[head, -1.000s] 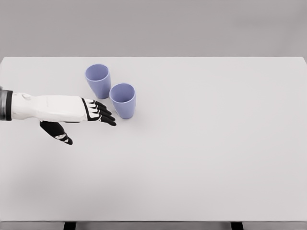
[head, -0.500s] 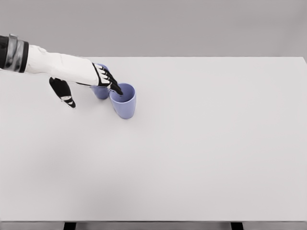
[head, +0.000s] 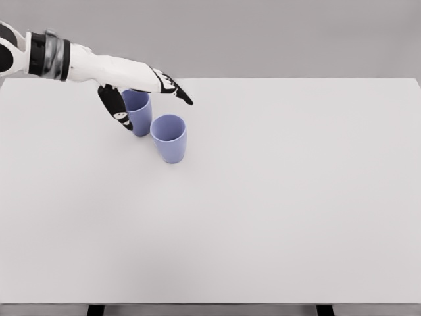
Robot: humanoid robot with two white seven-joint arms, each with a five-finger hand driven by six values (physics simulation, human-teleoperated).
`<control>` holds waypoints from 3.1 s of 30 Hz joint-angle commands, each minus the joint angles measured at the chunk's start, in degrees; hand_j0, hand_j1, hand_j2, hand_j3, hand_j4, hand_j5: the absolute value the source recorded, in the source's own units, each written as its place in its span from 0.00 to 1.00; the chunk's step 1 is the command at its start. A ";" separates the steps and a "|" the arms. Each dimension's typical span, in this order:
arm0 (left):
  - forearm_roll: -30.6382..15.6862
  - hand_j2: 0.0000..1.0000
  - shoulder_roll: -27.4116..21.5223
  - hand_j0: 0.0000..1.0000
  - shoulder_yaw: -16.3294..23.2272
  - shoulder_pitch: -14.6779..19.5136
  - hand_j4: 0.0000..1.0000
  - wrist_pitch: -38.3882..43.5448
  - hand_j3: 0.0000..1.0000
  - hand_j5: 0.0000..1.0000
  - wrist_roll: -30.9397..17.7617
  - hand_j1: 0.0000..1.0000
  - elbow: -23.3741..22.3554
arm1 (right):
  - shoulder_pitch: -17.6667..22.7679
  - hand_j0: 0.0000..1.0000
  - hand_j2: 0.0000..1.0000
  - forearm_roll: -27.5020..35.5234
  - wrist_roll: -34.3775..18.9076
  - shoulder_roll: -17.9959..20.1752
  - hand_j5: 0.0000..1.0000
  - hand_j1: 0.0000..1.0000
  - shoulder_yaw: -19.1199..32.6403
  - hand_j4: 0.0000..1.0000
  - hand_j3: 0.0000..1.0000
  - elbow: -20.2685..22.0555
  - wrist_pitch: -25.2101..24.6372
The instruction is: Place the right cup on the left cup with left arm
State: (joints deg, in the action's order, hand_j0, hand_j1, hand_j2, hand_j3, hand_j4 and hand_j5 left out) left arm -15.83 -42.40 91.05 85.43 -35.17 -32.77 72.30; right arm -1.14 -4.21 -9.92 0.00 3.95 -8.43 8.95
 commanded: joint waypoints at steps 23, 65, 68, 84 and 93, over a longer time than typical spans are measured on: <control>3.35 1.00 3.20 1.00 -5.00 -5.54 1.00 0.17 1.00 1.00 0.42 1.00 -2.69 | 0.00 1.00 1.00 -0.01 -0.01 0.00 1.00 1.00 0.00 1.00 1.00 -0.01 0.01; 10.47 0.69 9.53 0.69 -12.30 -14.07 0.69 0.17 0.69 0.69 0.16 0.69 -13.59 | 0.00 1.00 1.00 -0.01 -0.01 0.00 1.00 1.00 0.00 1.00 1.00 -0.01 0.01; 10.47 0.68 9.53 0.68 -12.30 -14.15 0.68 0.17 0.68 0.68 0.07 0.68 -13.59 | 0.00 1.00 1.00 -0.01 -0.01 0.00 1.00 1.00 0.00 1.00 1.00 -0.01 0.01; 4.85 0.64 2.06 0.64 -12.39 -10.64 0.64 0.17 0.64 0.64 -0.19 0.64 -2.16 | 0.00 1.00 1.00 -0.01 -0.01 0.00 1.00 1.00 0.00 1.00 1.00 -0.01 0.01; 2.21 0.64 -1.64 0.64 -12.39 -7.47 0.64 0.17 0.64 0.64 -0.19 0.64 0.73 | 0.00 1.00 1.00 -0.01 -0.01 0.00 1.00 1.00 0.00 1.00 1.00 -0.01 0.01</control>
State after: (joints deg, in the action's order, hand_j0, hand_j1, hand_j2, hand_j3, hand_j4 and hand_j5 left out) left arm -12.68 -43.04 78.76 78.13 -35.16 -32.94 72.37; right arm -1.14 -4.20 -9.92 0.00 3.95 -8.43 8.96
